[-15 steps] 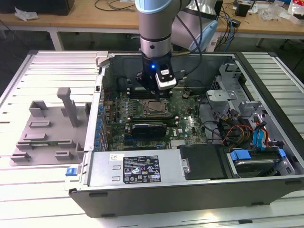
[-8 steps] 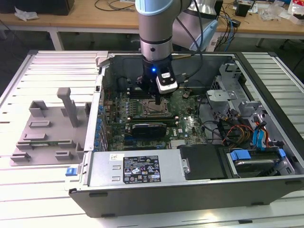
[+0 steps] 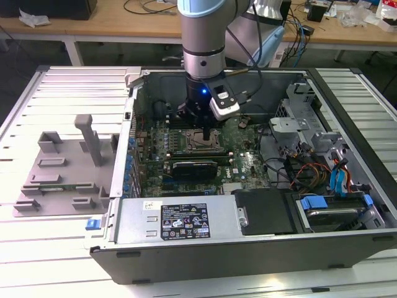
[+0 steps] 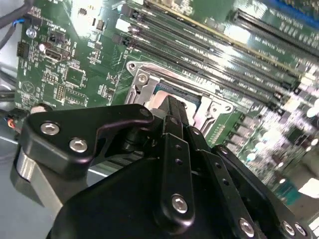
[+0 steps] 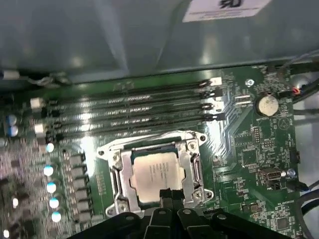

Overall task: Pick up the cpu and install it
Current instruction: 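Install the first cpu locking lever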

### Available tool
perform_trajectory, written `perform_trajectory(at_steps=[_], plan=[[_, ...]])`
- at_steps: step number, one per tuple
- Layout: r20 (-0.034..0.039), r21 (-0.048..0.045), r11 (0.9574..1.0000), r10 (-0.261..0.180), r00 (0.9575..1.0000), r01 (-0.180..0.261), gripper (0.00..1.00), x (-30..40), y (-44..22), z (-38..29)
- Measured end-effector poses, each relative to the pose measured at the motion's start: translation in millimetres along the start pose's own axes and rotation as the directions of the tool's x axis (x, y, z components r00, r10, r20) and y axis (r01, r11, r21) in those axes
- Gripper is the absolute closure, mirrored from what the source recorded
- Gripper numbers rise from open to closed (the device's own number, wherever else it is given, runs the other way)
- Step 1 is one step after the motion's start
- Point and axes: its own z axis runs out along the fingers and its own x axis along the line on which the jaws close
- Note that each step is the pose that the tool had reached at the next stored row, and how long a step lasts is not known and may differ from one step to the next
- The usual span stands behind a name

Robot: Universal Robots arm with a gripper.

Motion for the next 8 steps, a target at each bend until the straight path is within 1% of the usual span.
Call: perform_trajectory(at_steps=[1,2,3,5,8], plan=[[0.0027,-0.0031,0.9989,-0.047,0.9989,0.047,0.89,0.0,0.0,0.0],[0.0045,-0.0061,0.9971,-0.076,0.9971,0.076,0.89,0.1,0.0,0.0],[0.0051,-0.0071,0.9964,-0.084,0.9964,0.084,0.89,0.8,0.0,0.0],[0.0053,-0.0075,0.9959,-0.09,0.9959,0.09,0.89,6.4,-0.5,-0.5],[0.0053,-0.0075,0.9959,-0.09,0.9959,0.09,0.89,8.0,-0.7,-1.4]])
